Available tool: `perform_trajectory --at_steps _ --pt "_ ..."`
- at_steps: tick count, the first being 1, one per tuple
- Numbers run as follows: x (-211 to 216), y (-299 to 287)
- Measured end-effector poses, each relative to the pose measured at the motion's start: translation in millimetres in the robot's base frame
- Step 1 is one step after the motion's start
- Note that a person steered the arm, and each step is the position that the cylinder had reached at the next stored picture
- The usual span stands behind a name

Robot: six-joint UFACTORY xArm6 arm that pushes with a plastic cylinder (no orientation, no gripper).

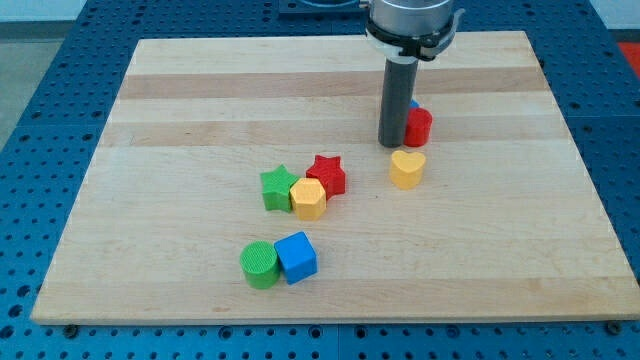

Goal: Slide group of blocks a bit down

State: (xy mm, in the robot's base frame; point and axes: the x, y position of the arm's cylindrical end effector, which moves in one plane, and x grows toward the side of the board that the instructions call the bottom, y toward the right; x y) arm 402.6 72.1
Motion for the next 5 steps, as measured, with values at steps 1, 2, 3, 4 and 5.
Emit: perform_trajectory --at_steps 1,2,3,4,5 --pt "1.5 5.2" --pt "1.8 8.7" --pt "1.8 4.0" --pt "7.3 -23.4" --pt "29.8 -43.1"
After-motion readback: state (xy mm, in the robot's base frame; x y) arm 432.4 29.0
